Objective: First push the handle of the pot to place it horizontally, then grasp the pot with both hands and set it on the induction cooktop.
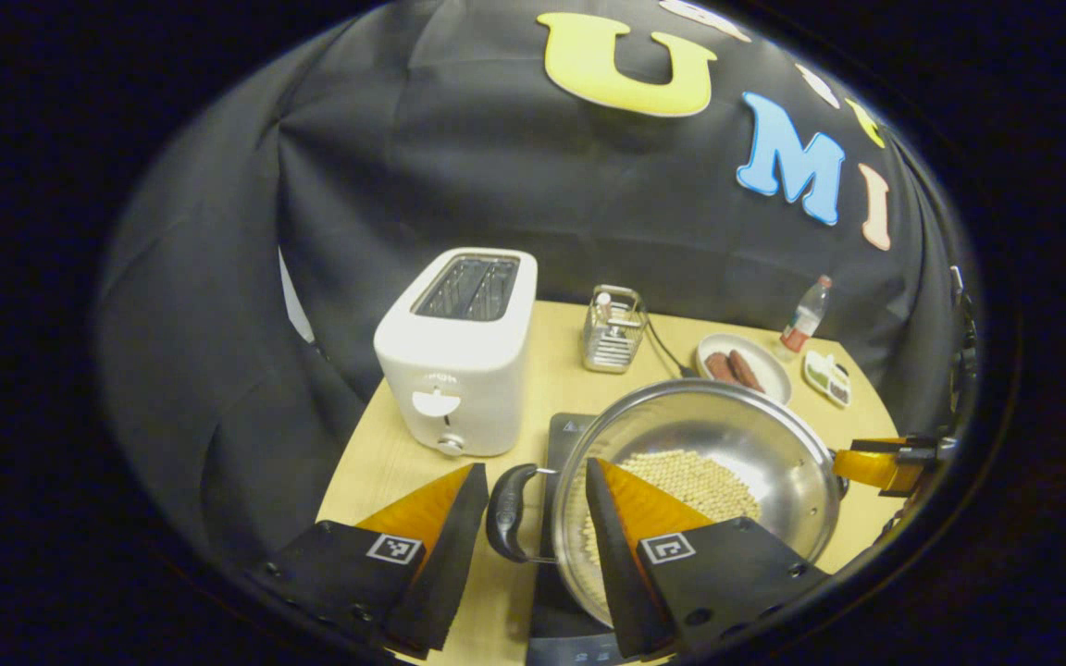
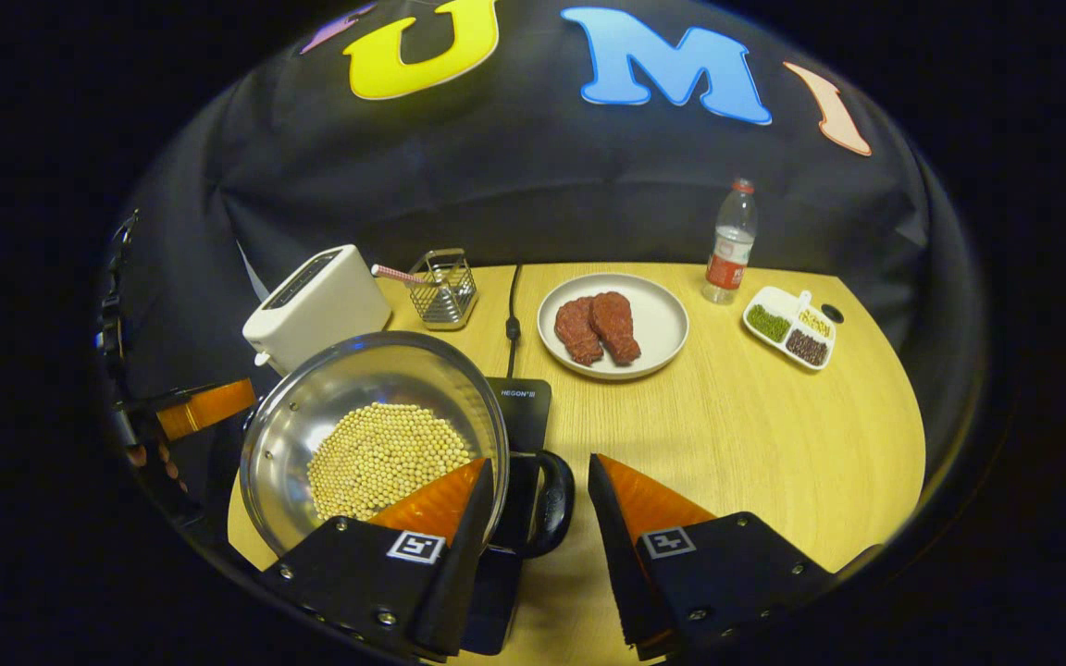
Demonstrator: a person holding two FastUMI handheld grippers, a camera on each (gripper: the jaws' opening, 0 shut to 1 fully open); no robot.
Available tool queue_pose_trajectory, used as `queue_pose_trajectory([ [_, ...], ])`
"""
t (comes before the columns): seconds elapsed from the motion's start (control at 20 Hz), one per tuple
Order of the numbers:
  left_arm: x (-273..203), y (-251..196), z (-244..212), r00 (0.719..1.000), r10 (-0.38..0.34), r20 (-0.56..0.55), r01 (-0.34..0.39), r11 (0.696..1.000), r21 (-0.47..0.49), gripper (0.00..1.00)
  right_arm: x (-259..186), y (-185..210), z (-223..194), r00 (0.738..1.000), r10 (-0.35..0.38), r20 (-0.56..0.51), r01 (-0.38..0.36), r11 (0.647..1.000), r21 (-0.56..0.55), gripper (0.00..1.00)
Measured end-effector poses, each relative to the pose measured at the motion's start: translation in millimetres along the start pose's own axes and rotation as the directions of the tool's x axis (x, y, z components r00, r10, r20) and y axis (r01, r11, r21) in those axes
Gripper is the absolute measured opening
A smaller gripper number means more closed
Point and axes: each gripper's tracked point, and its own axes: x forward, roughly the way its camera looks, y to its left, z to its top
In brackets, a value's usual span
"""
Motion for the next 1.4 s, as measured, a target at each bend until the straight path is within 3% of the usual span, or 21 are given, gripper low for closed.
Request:
queue_pose_trajectory([
  [0.35,-80,-129,71,0.971,-0.086,0.225,0.094,0.995,-0.024,0.72,-82,-61,49,0.982,0.005,0.187,0.000,1.000,-0.026,0.63],
  [0.75,-148,-277,100,0.913,-0.147,0.380,0.158,0.987,0.004,0.71,-182,-155,106,0.911,-0.054,0.409,0.081,0.995,-0.050,0.63],
  [0.95,-199,-329,147,0.818,-0.210,0.535,0.185,0.978,0.099,0.72,-236,-183,142,0.855,-0.067,0.514,0.076,0.997,0.003,0.63],
  [1.1,-235,-347,173,0.762,-0.201,0.616,0.169,0.979,0.110,0.71,-276,-204,170,0.800,-0.100,0.591,0.085,0.995,0.054,0.63],
  [1.2,-244,-358,175,0.761,-0.192,0.619,0.177,0.980,0.087,0.83,-284,-205,173,0.798,-0.075,0.598,0.063,0.997,0.040,0.72],
  [1.25,-239,-361,176,0.765,-0.184,0.617,0.172,0.982,0.079,0.89,-292,-212,172,0.800,-0.086,0.594,0.076,0.996,0.042,0.89],
  [1.3,-247,-363,175,0.766,-0.183,0.616,0.170,0.982,0.081,0.95,-293,-218,172,0.796,-0.093,0.598,0.081,0.996,0.048,0.99],
  [1.4,-246,-366,169,0.777,-0.179,0.603,0.157,0.984,0.090,0.97,-292,-222,171,0.792,-0.099,0.602,0.076,0.995,0.063,1.00],
])
